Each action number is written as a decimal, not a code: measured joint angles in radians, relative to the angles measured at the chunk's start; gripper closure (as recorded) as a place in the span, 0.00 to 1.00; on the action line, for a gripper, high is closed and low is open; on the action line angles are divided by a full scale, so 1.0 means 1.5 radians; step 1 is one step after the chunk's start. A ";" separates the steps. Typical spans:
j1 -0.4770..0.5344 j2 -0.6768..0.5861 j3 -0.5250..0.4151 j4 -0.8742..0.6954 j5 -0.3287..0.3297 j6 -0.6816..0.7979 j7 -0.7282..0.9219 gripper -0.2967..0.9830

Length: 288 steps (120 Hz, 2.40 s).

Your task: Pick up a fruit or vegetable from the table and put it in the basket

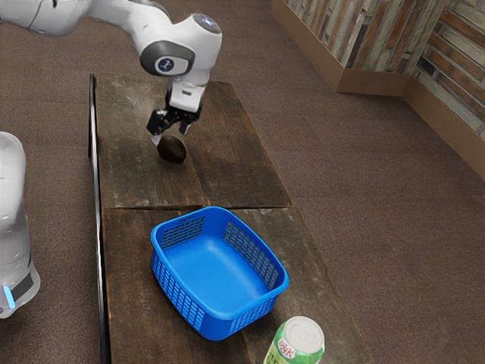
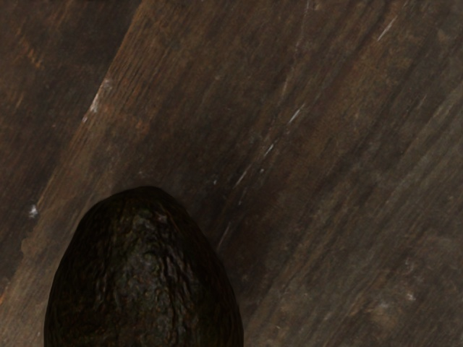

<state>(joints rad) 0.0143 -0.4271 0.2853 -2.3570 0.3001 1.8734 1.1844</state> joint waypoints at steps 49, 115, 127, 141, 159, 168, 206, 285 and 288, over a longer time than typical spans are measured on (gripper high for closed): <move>-0.002 0.063 0.003 0.002 -0.005 0.014 0.015 0.21; 0.003 0.106 0.019 0.012 0.007 0.054 0.010 0.23; 0.003 0.110 0.020 0.013 0.008 0.058 0.010 0.23; 0.003 0.115 0.021 0.012 0.009 0.059 0.009 0.23; 0.003 0.115 0.029 0.011 0.009 0.059 0.008 0.33; 0.003 0.115 0.031 0.011 0.009 0.059 0.006 0.43; 0.002 0.113 0.001 0.130 0.012 0.006 -0.007 0.59; -0.002 0.115 -0.153 0.435 -0.080 -0.130 -0.013 0.51; -0.002 0.115 -0.164 0.435 -0.087 -0.131 -0.013 0.51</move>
<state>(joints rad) 0.0119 -0.2541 0.0390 -1.7046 0.1700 1.6769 1.1646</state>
